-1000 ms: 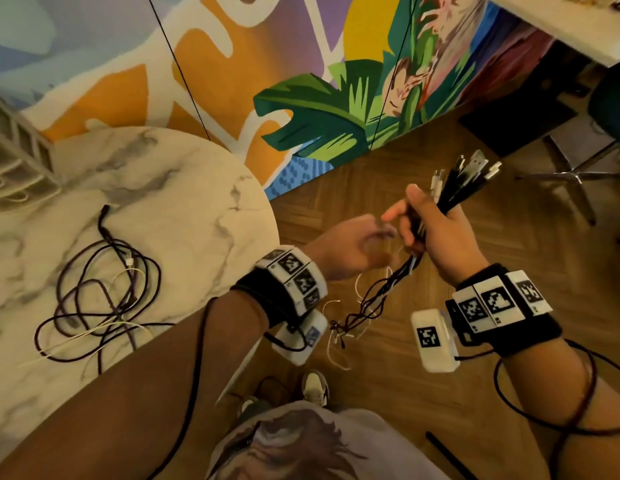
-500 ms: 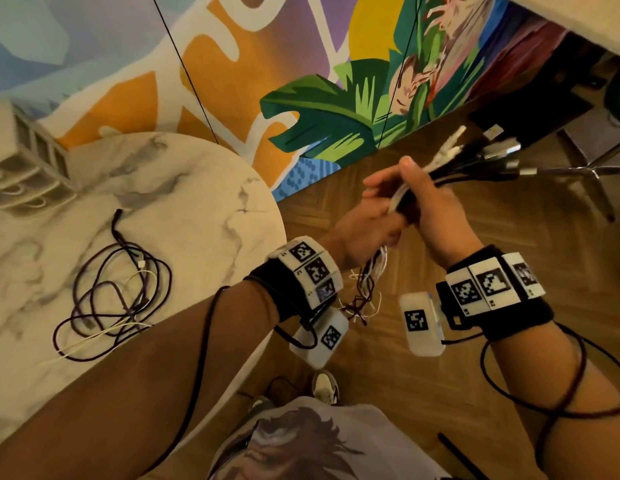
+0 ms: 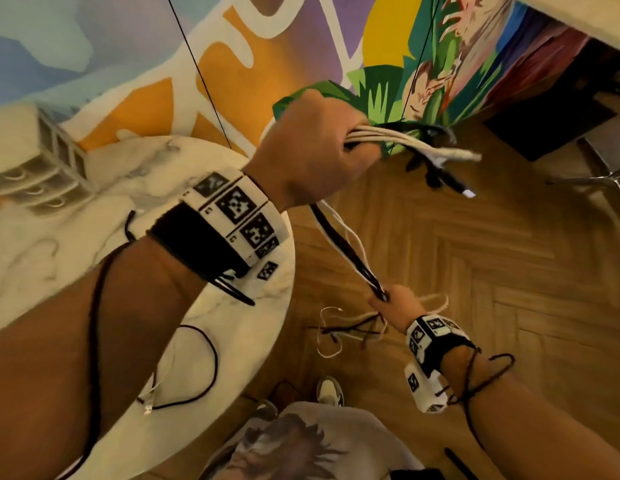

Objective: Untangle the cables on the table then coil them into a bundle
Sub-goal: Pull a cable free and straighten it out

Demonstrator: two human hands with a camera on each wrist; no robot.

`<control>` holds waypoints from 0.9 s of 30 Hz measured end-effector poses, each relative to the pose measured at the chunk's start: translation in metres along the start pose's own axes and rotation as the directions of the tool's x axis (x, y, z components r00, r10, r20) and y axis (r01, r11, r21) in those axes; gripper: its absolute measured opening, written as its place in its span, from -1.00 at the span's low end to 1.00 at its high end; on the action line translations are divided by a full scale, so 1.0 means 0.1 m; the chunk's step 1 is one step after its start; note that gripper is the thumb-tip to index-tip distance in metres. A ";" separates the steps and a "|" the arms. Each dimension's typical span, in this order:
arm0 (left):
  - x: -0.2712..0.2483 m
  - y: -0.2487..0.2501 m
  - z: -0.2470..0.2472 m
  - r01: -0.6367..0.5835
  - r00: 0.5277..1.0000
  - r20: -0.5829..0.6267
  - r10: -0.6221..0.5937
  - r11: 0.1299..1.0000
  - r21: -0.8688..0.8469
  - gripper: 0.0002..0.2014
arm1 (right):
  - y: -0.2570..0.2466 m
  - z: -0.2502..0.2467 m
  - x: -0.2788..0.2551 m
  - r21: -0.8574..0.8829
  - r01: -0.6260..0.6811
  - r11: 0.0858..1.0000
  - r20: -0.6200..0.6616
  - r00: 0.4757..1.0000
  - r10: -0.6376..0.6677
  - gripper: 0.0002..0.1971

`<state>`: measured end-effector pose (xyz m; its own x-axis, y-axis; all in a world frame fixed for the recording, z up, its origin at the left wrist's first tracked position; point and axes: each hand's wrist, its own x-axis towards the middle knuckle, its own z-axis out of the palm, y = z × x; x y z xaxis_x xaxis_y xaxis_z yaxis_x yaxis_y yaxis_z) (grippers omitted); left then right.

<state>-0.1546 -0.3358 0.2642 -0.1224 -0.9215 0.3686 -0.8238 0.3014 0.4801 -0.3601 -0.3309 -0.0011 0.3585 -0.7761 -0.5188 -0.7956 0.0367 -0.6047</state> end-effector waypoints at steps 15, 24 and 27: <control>0.05 -0.17 -0.05 -0.061 0.995 -0.044 0.085 0.917 0.395 -0.73 | 0.99 -0.08 -0.11 -0.347 -0.394 0.851 0.012 0.905 0.425 -0.73; -0.01 -0.29 0.13 -0.042 0.999 -0.007 0.049 0.900 0.435 -0.71 | 0.97 -0.01 -0.14 -0.053 -0.344 0.938 0.049 0.937 0.346 -0.82; -0.05 -0.38 0.20 -0.020 1.000 0.029 0.008 0.904 0.428 -0.70 | 0.89 -0.06 -0.09 0.113 -0.273 0.955 -0.005 0.961 0.275 -0.77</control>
<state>-0.1341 -0.3471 0.2281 -0.1450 -0.9257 0.3494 -0.9789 0.1857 0.0858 -0.4372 -0.3247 -0.0464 0.1237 -0.7391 -0.6622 -0.8027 0.3178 -0.5047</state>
